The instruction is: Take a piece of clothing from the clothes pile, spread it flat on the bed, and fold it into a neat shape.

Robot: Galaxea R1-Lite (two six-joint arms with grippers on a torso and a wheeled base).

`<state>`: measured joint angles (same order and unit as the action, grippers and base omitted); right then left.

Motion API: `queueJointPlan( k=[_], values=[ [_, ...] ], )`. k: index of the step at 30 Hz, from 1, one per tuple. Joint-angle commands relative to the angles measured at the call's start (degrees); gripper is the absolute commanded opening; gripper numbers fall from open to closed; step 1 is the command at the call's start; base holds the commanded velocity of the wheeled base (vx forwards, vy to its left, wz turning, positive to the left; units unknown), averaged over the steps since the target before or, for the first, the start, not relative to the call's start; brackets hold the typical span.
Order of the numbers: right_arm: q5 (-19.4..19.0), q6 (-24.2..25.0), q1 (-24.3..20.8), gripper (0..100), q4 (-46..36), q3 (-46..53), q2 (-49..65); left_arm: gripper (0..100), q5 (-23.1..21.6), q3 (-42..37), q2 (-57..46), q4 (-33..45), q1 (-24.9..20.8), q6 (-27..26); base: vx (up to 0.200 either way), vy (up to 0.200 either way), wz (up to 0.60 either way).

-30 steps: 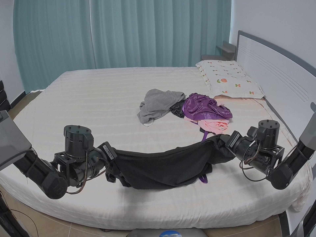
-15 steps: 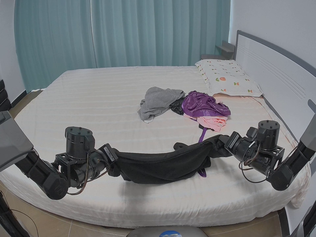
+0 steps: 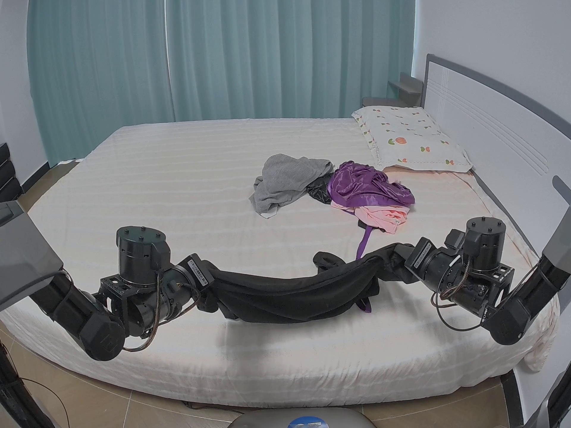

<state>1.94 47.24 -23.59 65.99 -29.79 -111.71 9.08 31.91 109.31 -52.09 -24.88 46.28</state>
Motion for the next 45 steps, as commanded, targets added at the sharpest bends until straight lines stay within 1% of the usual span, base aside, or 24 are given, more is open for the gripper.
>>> queueJointPlan(
  k=[1,14,17,25,32,45],
  values=[
    [0.00,0.05,-0.14,0,0.02,0.00,0.09,0,0.06,-0.01,0.20,-0.03,0.01,0.04,0.000,0.000,0.00],
    [0.00,-0.04,-0.14,0,0.02,0.00,0.01,0,0.06,1.40,-0.24,-0.20,0.10,3.47,0.000,0.000,0.00],
    [0.00,0.05,-0.32,0,0.11,0.00,0.09,0,-0.03,2.27,-0.33,-0.12,0.18,5.49,0.000,0.200,0.00],
    [0.08,0.05,-0.32,0,0.11,0.00,0.09,0,-0.03,2.01,-0.77,-0.12,0.18,5.58,0.000,0.200,0.00],
    [0.17,-0.22,1.44,0,2.48,0.00,0.18,0,-0.12,1.48,-3.40,0.41,0.10,5.32,0.000,0.200,0.00],
    [0.08,-0.04,2.32,0,2.57,-0.79,0.09,0,-0.12,0.87,-4.55,1.20,0.10,5.23,0.000,0.200,0.00]
  ],
)
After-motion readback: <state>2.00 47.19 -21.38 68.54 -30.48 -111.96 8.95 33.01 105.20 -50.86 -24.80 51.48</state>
